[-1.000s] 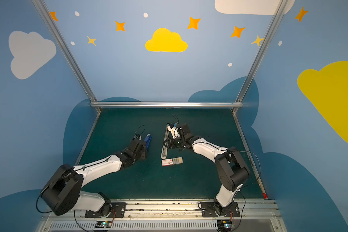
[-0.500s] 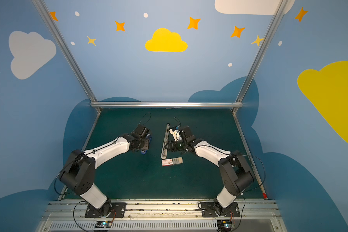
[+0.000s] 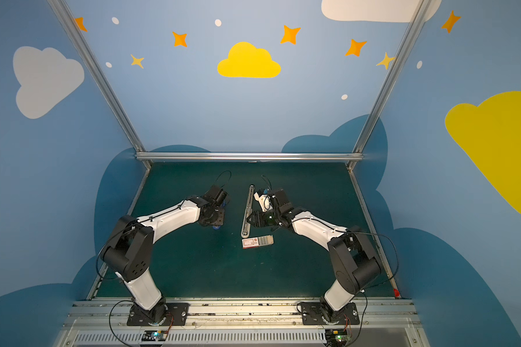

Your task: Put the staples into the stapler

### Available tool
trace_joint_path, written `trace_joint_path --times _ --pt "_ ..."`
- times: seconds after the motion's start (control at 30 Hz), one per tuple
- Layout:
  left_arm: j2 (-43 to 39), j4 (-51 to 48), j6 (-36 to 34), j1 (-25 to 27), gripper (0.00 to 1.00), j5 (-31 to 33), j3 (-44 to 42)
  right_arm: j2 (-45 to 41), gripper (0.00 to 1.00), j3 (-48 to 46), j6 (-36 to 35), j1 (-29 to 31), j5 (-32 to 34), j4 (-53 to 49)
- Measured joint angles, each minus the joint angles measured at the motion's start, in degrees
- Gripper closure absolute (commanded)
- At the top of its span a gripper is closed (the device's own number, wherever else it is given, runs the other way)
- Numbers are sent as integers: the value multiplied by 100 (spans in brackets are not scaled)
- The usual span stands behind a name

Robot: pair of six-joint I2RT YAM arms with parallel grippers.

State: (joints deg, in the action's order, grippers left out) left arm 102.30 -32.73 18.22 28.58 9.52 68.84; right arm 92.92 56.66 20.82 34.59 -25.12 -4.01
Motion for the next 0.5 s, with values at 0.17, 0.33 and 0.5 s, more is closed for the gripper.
trace_joint_path --times 0.17,0.33,0.5 --pt "188 35 4 -7 96 -55 4 -4 52 -11 0 -2 0 -4" --pt "190 33 7 -9 96 -57 4 -33 51 -66 2 -15 0 -9" --pt "190 -20 -2 -81 96 -20 96 -92 52 -81 2 -37 0 -11"
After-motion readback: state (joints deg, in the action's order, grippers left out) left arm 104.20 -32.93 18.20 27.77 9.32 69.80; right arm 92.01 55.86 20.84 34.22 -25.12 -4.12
